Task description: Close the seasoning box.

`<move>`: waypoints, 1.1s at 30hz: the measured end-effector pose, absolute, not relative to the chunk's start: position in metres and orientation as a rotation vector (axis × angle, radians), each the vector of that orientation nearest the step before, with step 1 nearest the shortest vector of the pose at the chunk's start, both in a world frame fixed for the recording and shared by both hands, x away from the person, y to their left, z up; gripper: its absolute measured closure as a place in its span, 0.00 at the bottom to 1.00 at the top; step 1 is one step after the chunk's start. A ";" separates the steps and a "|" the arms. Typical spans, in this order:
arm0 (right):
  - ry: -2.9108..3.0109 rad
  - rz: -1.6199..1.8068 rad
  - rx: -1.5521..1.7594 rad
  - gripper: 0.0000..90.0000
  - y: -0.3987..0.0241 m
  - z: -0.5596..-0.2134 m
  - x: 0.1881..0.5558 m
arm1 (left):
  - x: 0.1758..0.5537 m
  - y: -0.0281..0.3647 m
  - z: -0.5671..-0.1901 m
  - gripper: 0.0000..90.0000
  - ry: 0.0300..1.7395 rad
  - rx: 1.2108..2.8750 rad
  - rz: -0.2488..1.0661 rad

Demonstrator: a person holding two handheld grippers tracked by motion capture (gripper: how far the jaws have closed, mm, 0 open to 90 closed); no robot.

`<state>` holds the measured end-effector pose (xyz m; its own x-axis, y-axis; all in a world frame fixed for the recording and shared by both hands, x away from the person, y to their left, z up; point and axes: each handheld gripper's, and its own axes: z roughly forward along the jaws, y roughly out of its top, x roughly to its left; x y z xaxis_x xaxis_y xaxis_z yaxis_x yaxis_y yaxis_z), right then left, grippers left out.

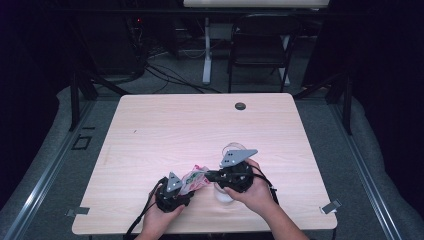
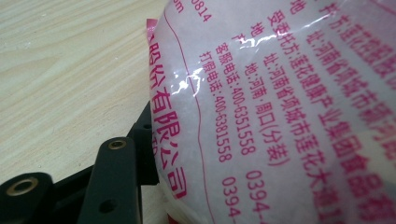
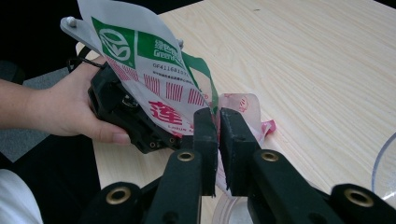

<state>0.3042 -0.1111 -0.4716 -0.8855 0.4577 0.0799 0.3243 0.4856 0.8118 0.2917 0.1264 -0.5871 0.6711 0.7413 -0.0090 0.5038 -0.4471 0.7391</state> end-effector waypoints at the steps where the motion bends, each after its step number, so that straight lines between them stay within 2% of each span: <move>1: 2.578 1.361 0.683 0.95 -0.111 -0.472 0.304 | 0.292 0.127 -0.587 0.58 0.955 2.141 0.411; 21: 2.562 1.395 0.675 0.95 -0.113 -0.468 0.303 | 0.288 0.128 -0.579 0.65 0.928 2.136 0.430; 26: 2.559 1.406 0.658 0.91 -0.114 -0.465 0.301 | 0.286 0.129 -0.573 0.66 0.908 2.143 0.485; 30: 2.542 1.409 0.648 0.82 -0.113 -0.463 0.299 | 0.284 0.129 -0.569 0.66 0.896 2.146 0.536; 33: 2.535 1.379 0.629 0.80 -0.113 -0.460 0.297 | 0.283 0.130 -0.566 0.66 0.883 2.150 0.573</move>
<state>0.2973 -0.1126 -0.4601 -0.8925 0.4496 0.0365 0.2748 0.4778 0.8344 0.2832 0.1295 -0.5660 0.6650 0.7368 0.1221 0.4112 -0.4976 0.7637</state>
